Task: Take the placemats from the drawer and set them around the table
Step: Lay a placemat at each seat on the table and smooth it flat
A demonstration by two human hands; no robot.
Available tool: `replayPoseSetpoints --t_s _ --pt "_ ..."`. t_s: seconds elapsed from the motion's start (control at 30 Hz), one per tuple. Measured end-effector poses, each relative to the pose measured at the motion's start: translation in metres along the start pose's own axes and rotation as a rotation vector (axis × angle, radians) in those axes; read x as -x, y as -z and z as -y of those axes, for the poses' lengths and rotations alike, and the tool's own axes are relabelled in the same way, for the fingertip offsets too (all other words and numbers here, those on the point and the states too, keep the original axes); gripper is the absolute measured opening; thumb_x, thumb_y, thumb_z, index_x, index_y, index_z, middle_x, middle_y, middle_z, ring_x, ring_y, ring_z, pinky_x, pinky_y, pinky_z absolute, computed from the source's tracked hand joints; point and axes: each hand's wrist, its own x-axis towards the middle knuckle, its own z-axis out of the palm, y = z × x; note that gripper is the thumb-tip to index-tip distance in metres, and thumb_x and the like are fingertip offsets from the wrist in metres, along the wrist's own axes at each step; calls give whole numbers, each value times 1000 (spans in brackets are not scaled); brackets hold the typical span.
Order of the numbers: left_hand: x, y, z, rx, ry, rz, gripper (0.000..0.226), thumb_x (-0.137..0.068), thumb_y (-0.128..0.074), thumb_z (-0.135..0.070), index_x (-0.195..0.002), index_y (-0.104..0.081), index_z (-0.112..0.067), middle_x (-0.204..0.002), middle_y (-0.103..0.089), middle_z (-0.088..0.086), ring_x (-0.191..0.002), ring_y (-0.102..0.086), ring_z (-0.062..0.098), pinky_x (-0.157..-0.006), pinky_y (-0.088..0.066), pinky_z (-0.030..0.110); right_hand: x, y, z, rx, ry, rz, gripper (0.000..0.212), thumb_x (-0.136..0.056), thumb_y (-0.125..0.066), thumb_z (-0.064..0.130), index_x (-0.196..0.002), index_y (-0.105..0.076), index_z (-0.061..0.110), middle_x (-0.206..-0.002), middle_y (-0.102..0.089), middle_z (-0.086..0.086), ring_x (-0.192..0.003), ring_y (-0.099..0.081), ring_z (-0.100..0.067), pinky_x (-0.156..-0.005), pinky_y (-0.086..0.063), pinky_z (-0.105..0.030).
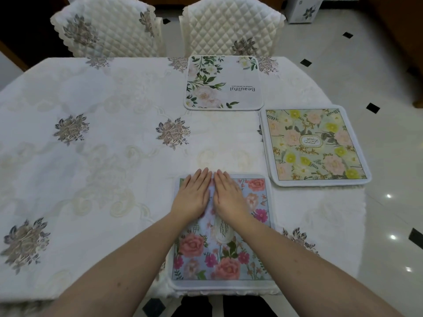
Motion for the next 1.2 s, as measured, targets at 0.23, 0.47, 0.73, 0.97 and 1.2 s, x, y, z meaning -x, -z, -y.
replayPoseSetpoints --t_s 0.23,0.47,0.73,0.97,1.2 --pt "3 -11 8 -56 -41 -24 63 -101 -9 -45 -158 -13 -16 -165 -6 -2 -152 0 13 -125 -5 40 1 -15 -8 182 52 -39 61 -104 -16 42 -157 0 16 -166 3 1 -151 8 -12 -117 16 -30" --pt "4 -11 9 -16 -20 9 67 -99 -13 -55 -157 -5 -23 -165 0 -6 -152 5 8 -124 1 37 3 -8 -22 194 46 -37 66 -100 -14 51 -158 -6 21 -165 0 4 -152 4 -11 -122 7 -37" --pt "15 -5 31 -65 28 -4 68 -100 -15 -56 -159 1 -27 -165 5 -8 -153 5 9 -123 4 33 10 3 -47 206 22 -67 67 -99 -18 57 -158 -5 29 -166 -2 4 -152 2 -10 -123 3 -36" --pt "28 -4 44 -14 120 -6 63 -99 -4 -52 -155 8 -26 -163 9 -12 -151 8 4 -121 10 26 14 6 -52 205 -1 -89 70 -100 -20 57 -158 -7 21 -165 -2 2 -152 -1 -13 -123 2 -36" --pt "43 -1 57 -23 127 12 70 -95 0 -59 -156 10 -26 -163 13 -10 -150 13 7 -120 12 26 30 13 -80 260 -45 -90 72 -100 -15 57 -158 -1 17 -165 2 1 -150 7 -8 -121 10 -28"
